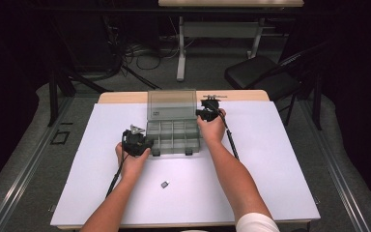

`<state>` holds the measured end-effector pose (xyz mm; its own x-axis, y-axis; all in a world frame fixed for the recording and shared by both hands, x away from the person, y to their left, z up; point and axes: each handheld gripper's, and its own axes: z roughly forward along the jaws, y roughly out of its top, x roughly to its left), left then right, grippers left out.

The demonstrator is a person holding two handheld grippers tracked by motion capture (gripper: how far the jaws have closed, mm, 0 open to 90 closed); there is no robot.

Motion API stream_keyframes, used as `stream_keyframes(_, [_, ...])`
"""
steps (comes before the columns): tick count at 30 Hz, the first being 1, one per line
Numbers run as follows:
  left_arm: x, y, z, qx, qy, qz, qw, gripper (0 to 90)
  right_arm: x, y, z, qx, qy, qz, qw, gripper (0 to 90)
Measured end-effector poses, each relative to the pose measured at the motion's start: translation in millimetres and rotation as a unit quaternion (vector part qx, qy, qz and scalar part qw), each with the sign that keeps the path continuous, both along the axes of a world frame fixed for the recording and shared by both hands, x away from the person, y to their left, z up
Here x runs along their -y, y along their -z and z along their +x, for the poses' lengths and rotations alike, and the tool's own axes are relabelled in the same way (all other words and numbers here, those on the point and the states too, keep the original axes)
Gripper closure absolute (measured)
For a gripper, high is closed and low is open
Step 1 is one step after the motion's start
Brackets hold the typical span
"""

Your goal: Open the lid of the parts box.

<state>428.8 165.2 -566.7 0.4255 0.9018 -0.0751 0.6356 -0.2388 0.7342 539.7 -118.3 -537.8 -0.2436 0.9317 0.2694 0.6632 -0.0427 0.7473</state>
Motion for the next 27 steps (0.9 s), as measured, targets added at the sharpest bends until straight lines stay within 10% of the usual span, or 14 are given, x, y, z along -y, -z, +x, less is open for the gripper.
stream_keyframes(27, [-0.6,0.3,0.3,0.001,0.001,-0.001,1.0,64.2,-0.7,5.1,-0.5,-0.011,0.001,-0.01,0.9999,89.2])
